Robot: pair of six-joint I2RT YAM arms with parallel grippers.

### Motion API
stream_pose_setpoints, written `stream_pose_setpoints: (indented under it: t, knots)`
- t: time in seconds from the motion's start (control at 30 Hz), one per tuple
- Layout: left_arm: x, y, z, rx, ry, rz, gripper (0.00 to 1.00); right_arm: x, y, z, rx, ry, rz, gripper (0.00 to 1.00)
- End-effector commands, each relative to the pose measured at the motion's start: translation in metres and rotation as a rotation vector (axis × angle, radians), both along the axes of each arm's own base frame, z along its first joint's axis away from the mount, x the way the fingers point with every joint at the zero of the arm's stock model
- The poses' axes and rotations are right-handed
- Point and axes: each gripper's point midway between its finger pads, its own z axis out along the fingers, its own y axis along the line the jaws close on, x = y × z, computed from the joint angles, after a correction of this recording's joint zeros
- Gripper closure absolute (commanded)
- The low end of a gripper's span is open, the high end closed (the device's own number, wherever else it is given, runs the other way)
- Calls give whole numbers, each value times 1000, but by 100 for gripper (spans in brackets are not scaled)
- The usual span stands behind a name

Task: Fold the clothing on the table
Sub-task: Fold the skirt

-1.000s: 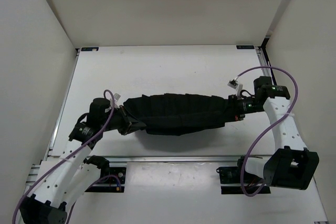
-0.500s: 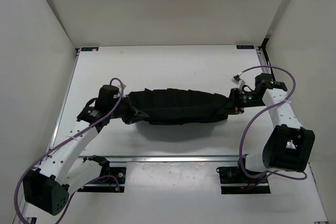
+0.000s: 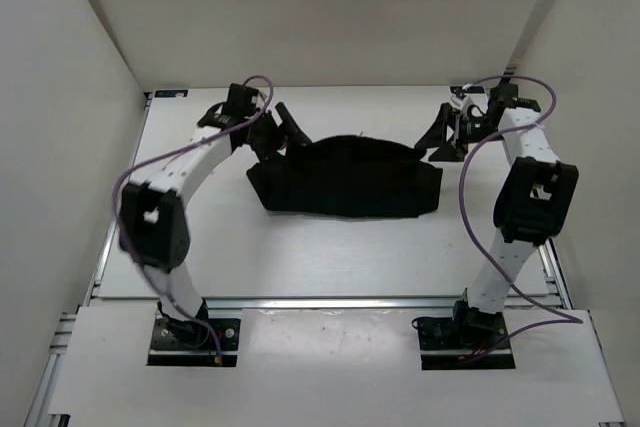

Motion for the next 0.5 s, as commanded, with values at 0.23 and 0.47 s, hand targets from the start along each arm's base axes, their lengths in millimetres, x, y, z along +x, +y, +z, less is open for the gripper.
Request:
stream_pose_setpoints:
  t: [0.23,0.47]
  knots:
    - [156,21,44,155,-386,76,1,101,-72,33,-237,-373,-177,1]
    - [152,9,-7,359,-398,-172,1,126,-69,-21,-284,-352,53,3]
